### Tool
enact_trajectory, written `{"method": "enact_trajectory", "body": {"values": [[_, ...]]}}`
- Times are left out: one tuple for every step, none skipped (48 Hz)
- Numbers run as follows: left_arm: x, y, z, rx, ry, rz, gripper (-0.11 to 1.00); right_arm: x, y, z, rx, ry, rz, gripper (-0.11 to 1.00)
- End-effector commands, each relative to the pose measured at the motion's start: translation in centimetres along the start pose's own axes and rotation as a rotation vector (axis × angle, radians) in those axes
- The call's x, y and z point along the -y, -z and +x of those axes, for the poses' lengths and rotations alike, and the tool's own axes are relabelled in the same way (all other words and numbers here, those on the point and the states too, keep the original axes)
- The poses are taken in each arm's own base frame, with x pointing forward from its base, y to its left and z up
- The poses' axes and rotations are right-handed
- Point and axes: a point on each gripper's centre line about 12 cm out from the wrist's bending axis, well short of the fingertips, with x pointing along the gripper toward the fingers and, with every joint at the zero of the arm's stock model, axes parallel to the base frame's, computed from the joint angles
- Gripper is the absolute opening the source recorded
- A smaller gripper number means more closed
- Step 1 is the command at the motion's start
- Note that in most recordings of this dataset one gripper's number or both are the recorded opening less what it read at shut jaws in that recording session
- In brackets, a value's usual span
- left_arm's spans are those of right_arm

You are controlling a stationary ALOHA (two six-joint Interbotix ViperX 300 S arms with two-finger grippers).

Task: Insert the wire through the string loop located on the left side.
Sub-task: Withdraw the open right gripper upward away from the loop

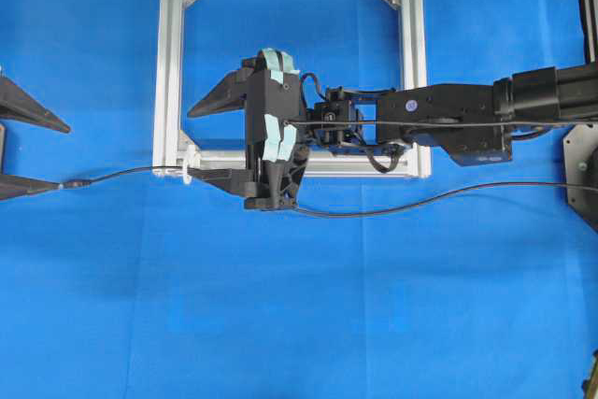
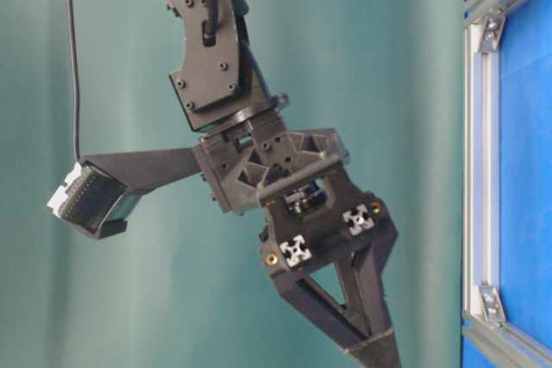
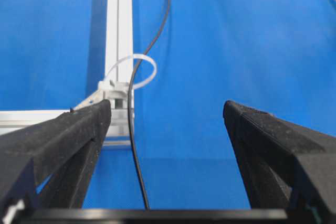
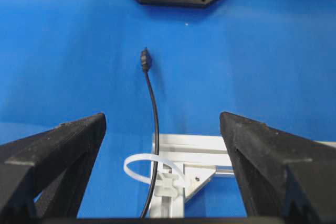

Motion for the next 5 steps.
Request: {"method": "enact_trajectory", "body": {"values": [[0.03,-1.06,-0.04,0.025,-0.002,0.004,0.83,-0.09,-2.23,-1.02,0.055,-0.003,0.002,0.94],[0.03,-1.00,-0.03,0.023,-0.002,0.002,0.83,-0.09,-2.23,-1.02,0.055,-0.003,0.002,0.94],[0.03,-1.00,-0.01,0.023,-0.002,0.004,0.83,-0.09,-2.23,-1.02,0.055,-0.003,0.002,0.94],[0.03,-1.08,-0.04,0.026,-0.002,0.004,0.83,-0.09,-2.23,-1.02,0.055,-0.003,0.000,0.94],[0.03,-1.06,-0.04,0.025,-0.002,0.005,0.83,-0.09,-2.24,-1.02,0.057,-0.003,0.002,0.94]]}}
